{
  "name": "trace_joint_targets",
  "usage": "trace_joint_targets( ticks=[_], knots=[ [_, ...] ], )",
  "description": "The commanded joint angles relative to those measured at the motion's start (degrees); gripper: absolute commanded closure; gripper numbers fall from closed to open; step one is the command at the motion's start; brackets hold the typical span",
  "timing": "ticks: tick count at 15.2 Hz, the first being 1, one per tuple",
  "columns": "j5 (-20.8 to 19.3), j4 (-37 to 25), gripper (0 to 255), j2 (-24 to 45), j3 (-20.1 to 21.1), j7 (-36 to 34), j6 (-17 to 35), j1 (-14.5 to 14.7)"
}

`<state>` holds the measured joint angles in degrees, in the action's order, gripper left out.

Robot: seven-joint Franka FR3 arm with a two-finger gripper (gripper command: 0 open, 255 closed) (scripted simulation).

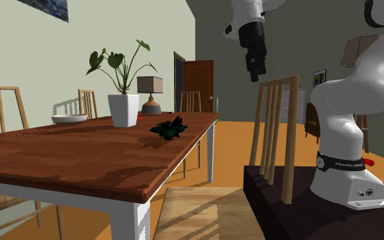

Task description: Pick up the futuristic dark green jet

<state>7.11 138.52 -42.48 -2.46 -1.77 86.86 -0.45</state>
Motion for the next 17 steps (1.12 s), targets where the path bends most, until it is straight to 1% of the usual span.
trace_joint_targets(
  ticks=[1, 9, 17],
  knots=[
    [0.00, 0.00, 0, 0.00, 0.00, 0.00, 0.00, 0.00],
    [-3.51, -5.16, 0, 14.84, -2.19, 2.65, 11.37, -1.84],
    [-5.61, -14.54, 0, 30.34, -4.38, 4.53, 19.47, -3.39]
  ],
)
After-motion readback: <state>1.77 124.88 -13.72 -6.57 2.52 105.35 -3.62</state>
